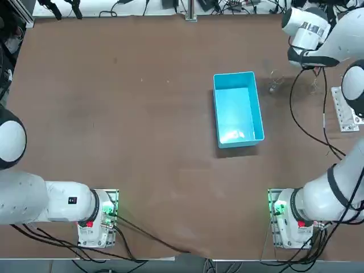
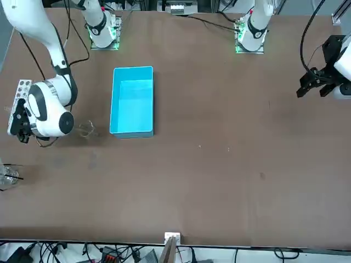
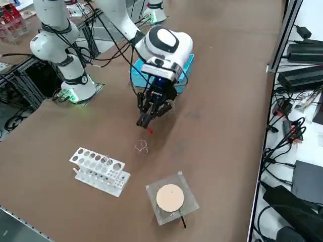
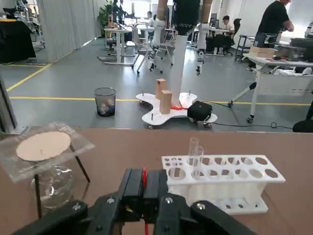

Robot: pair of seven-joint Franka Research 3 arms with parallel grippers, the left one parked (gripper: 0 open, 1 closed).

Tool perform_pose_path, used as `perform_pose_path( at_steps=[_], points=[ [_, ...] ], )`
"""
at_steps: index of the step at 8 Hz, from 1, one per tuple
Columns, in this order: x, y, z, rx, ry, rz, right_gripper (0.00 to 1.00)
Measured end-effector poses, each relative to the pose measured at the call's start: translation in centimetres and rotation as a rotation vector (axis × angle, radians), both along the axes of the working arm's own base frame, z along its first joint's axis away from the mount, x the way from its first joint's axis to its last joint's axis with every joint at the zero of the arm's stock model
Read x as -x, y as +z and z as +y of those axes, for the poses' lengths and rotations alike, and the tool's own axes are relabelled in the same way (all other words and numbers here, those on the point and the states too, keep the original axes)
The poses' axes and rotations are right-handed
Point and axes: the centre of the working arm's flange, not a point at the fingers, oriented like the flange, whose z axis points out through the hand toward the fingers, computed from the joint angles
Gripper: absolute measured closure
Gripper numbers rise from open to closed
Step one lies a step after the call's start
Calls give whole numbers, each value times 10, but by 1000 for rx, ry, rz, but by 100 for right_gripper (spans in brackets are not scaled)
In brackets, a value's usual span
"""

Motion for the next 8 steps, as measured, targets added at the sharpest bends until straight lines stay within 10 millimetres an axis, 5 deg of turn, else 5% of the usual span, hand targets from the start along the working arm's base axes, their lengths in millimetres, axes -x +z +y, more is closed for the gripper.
perform_pose_path(
  at_steps=[8],
  points=[
    [21,-31,-25,12,-54,51,97]
  ],
)
